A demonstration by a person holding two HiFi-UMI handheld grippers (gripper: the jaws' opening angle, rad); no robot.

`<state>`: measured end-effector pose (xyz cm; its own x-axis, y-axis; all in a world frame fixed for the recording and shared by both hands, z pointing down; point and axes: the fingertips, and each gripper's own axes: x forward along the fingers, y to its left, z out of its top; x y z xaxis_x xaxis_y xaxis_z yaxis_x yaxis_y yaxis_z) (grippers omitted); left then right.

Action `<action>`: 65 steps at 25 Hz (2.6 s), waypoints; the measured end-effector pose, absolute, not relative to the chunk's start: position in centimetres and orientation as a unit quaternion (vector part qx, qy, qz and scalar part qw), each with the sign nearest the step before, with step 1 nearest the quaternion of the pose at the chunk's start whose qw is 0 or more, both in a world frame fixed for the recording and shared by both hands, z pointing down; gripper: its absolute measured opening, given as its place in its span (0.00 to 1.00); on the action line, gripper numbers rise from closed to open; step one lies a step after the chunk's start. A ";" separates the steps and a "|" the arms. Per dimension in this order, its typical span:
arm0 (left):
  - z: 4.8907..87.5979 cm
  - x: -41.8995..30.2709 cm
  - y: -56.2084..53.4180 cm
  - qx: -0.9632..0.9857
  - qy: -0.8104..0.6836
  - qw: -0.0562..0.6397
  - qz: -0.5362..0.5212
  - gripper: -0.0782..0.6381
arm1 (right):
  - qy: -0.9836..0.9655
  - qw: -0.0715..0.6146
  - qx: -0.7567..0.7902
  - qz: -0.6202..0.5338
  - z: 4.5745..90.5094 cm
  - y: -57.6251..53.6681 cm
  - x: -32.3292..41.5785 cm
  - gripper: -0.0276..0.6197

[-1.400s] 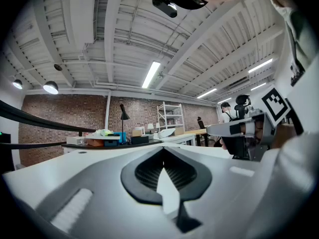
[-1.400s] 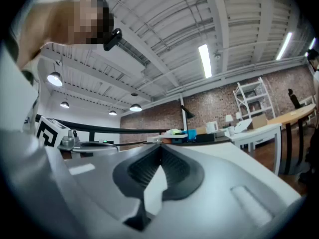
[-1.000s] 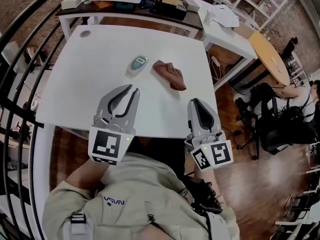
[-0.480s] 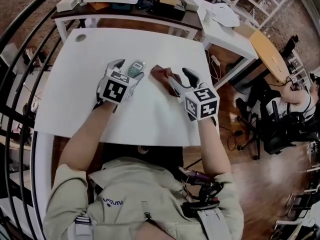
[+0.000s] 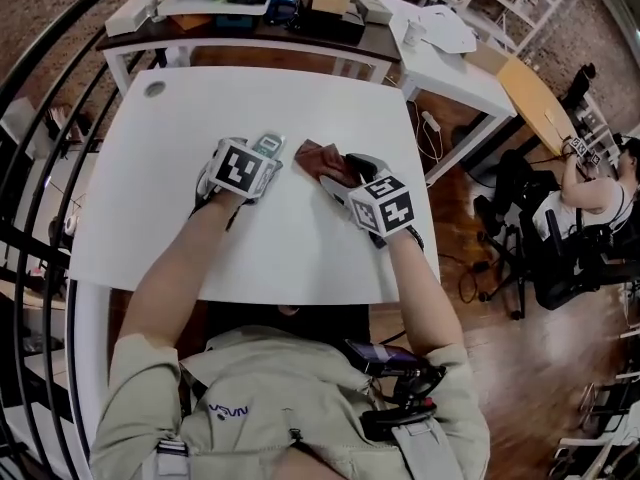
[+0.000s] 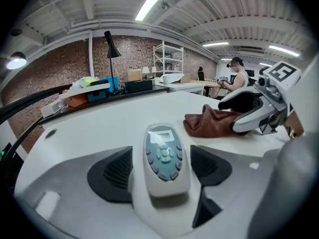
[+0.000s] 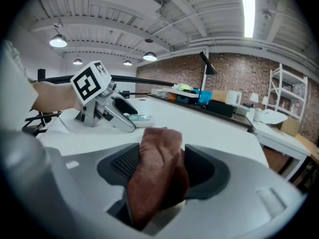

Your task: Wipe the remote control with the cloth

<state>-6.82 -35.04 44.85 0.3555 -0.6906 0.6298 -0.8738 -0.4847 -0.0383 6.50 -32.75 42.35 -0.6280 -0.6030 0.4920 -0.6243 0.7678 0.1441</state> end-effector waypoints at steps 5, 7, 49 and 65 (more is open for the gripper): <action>45.2 -6.9 -35.3 0.806 -0.459 0.206 0.310 0.61 | -0.901 0.285 0.322 0.051 43.3 -32.9 6.1 0.48; 45.4 -6.9 -35.4 0.807 -0.449 0.220 0.315 0.60 | -0.900 0.290 0.319 0.070 43.7 -33.1 6.1 0.49; 31.1 0.0 -22.2 0.782 -0.499 -0.298 0.225 0.50 | -0.964 0.039 0.234 -0.122 25.3 -18.9 0.0 0.13; 29.5 0.2 -20.0 0.823 -0.473 -0.286 0.133 0.50 | -0.973 -0.006 0.198 -0.117 24.3 -15.9 0.6 0.13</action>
<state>0.24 -19.98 29.46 0.5170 -0.8544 -0.0514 -0.7019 -0.3888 -0.5969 0.56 -15.93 24.35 -0.9214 -0.3843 -0.0576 -0.3870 0.8942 0.2252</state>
